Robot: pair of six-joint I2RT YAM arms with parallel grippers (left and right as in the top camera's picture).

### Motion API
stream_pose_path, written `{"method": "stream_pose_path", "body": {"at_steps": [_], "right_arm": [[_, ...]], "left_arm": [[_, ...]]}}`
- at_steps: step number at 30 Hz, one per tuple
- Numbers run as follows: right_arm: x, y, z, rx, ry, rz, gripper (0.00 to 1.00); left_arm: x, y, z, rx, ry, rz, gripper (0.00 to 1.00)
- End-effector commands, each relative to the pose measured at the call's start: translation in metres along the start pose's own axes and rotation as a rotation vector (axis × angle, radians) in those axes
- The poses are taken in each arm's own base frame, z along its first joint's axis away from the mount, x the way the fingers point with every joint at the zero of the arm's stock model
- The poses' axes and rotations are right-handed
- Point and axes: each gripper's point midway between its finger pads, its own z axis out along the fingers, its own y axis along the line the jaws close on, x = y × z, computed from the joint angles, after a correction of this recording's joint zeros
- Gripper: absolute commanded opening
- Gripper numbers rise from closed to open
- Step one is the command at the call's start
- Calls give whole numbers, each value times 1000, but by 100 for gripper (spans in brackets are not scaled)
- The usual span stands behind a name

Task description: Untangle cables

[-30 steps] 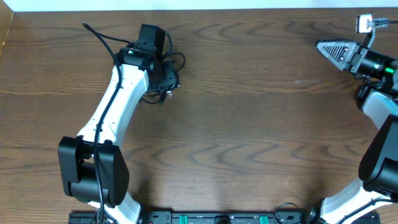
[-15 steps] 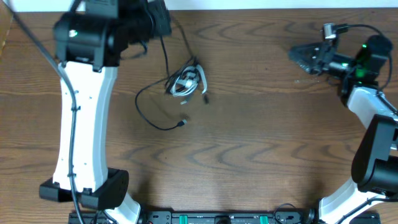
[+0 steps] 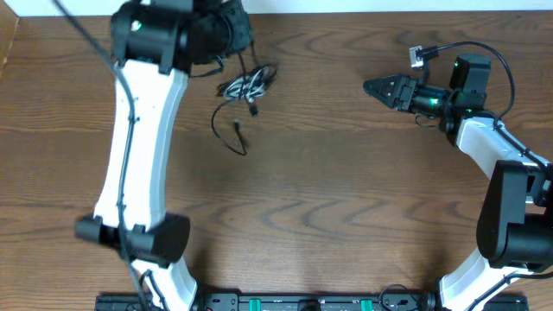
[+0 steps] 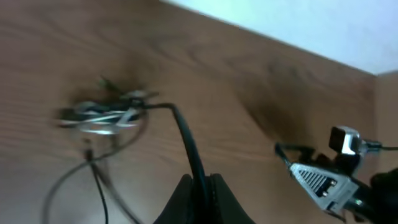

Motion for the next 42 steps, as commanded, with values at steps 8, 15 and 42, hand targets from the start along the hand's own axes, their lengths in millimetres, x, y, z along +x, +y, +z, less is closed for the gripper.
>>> {"method": "stream_pose_path", "body": {"at_steps": [8,15,42], "right_arm": [[2,15,11,-17,13,-77,99],[13,16,39,59,19,100,77],[19,86,95,-52,-14,36,1]], "left_arm": [[16,-43,7,261,130,14,7],[36,-74,1,385,209,36,7],[51,-11,16,-20,184,125,17]]}}
